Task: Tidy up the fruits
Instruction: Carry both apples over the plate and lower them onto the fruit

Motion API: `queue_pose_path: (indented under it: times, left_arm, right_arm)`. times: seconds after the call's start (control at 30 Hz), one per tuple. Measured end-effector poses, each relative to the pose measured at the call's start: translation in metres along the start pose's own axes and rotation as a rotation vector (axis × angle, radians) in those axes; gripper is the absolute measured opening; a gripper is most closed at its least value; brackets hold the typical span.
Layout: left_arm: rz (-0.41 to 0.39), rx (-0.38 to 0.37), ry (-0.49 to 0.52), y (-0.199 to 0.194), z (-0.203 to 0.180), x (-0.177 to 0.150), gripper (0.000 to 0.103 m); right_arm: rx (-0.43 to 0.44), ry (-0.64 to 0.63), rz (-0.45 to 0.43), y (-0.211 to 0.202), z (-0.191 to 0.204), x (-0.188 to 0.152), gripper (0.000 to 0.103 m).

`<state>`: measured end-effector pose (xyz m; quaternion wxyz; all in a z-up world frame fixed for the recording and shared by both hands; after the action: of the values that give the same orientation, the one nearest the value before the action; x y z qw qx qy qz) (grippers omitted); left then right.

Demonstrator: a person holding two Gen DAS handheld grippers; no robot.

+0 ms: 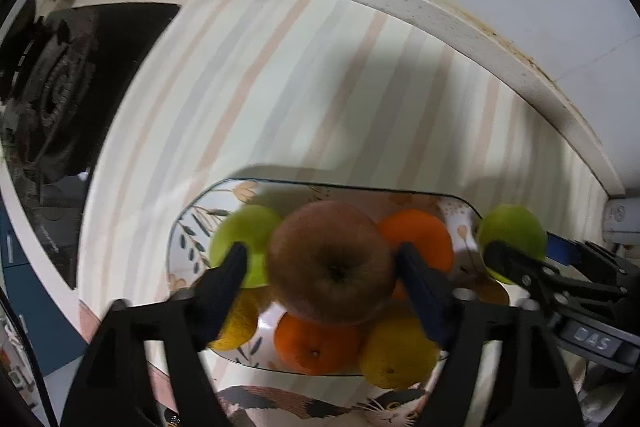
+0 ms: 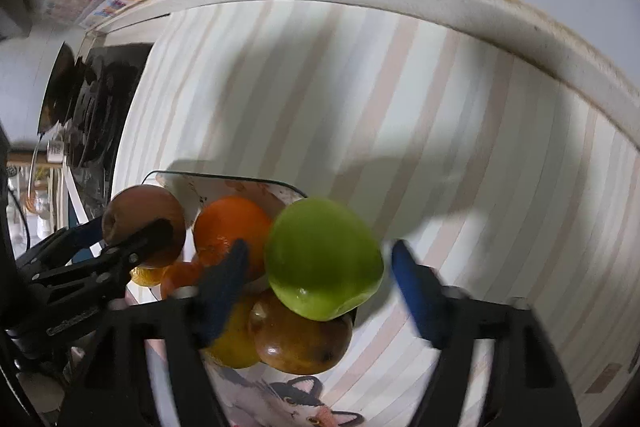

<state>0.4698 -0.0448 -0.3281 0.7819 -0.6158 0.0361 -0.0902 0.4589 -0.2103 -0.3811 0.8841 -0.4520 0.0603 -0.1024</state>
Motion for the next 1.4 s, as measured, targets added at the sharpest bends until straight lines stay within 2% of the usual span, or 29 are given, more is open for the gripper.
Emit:
queue_pose_path:
  times: [0.3, 0.37, 0.4, 0.53, 0.63, 0.7, 0.73, 0.77, 0.8, 0.83, 0.9, 1.03, 1.13, 1.3, 1.33, 1.37, 1.4]
  left_arm:
    - [-0.020, 0.004, -0.049, -0.005, 0.013, -0.006, 0.092]
    - [-0.024, 0.001, -0.062, -0.007, 0.015, -0.006, 0.092]
    - [-0.026, -0.001, -0.065, -0.007, 0.016, -0.006, 0.092]
    - [-0.031, 0.003, -0.080, -0.009, 0.021, -0.009, 0.092]
    - [-0.034, 0.008, -0.096, -0.010, 0.026, -0.011, 0.092]
    - [-0.033, 0.009, -0.101, -0.011, 0.027, -0.012, 0.092]
    - [-0.040, 0.012, -0.107, -0.014, 0.028, -0.013, 0.092]
    - [-0.045, 0.013, -0.113, -0.016, 0.030, -0.013, 0.092]
    - [-0.054, 0.011, -0.121, -0.019, 0.030, -0.013, 0.092]
    - [-0.061, 0.011, -0.125, -0.022, 0.031, -0.012, 0.092]
    - [-0.087, 0.026, -0.133, -0.029, 0.032, -0.009, 0.092]
    - [-0.137, 0.057, -0.163, -0.038, 0.033, -0.001, 0.092]
    - [-0.162, 0.060, -0.186, -0.040, 0.034, 0.008, 0.092]
    - [-0.176, 0.084, -0.206, -0.035, 0.040, 0.016, 0.092]
    - [-0.176, 0.090, -0.209, -0.033, 0.042, 0.018, 0.092]
    - [-0.174, 0.096, -0.211, -0.031, 0.043, 0.018, 0.092]
    - [-0.170, 0.099, -0.215, -0.029, 0.044, 0.018, 0.092]
  right_arm:
    - [0.007, -0.024, 0.005, 0.003, -0.006, 0.000, 0.081]
    - [-0.056, -0.041, 0.000, 0.003, -0.013, -0.003, 0.061]
    - [-0.064, -0.038, -0.006, 0.003, -0.017, -0.003, 0.058]
    - [-0.030, -0.055, -0.043, -0.004, -0.018, -0.001, 0.030]
    - [-0.036, -0.117, -0.038, -0.007, -0.003, 0.001, 0.030]
    - [-0.028, -0.102, -0.107, -0.024, -0.003, 0.013, 0.031]
    - [-0.034, -0.070, -0.154, -0.034, -0.009, 0.023, 0.041]
    - [-0.039, -0.045, -0.184, -0.040, -0.015, 0.031, 0.061]
    - [-0.040, -0.025, -0.202, -0.042, -0.019, 0.038, 0.069]
    - [-0.034, -0.010, -0.209, -0.042, -0.023, 0.045, 0.071]
    - [-0.041, 0.003, -0.213, -0.035, -0.026, 0.058, 0.071]
    - [-0.066, -0.062, -0.248, -0.021, -0.014, 0.082, 0.071]
    - [-0.027, -0.069, -0.242, -0.003, -0.006, 0.101, 0.071]
    - [0.056, -0.153, -0.161, 0.038, 0.023, 0.118, 0.073]
    - [0.062, -0.174, -0.124, 0.048, 0.030, 0.117, 0.070]
    - [0.068, -0.194, -0.085, 0.061, 0.040, 0.113, 0.061]
    - [0.067, -0.214, -0.083, 0.064, 0.046, 0.110, 0.058]
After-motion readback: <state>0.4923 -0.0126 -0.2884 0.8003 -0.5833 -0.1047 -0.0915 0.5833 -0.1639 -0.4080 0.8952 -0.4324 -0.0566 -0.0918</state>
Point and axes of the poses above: each gripper's, at about its wrist camera, not at the fingertips, and y roughly the way its jaws point, z to its left, x to its top, the point moved 6 cm from there along y, roughly the way its jaws point, and after that the axes turned 13 degrees about x, right-handed, at the moved point
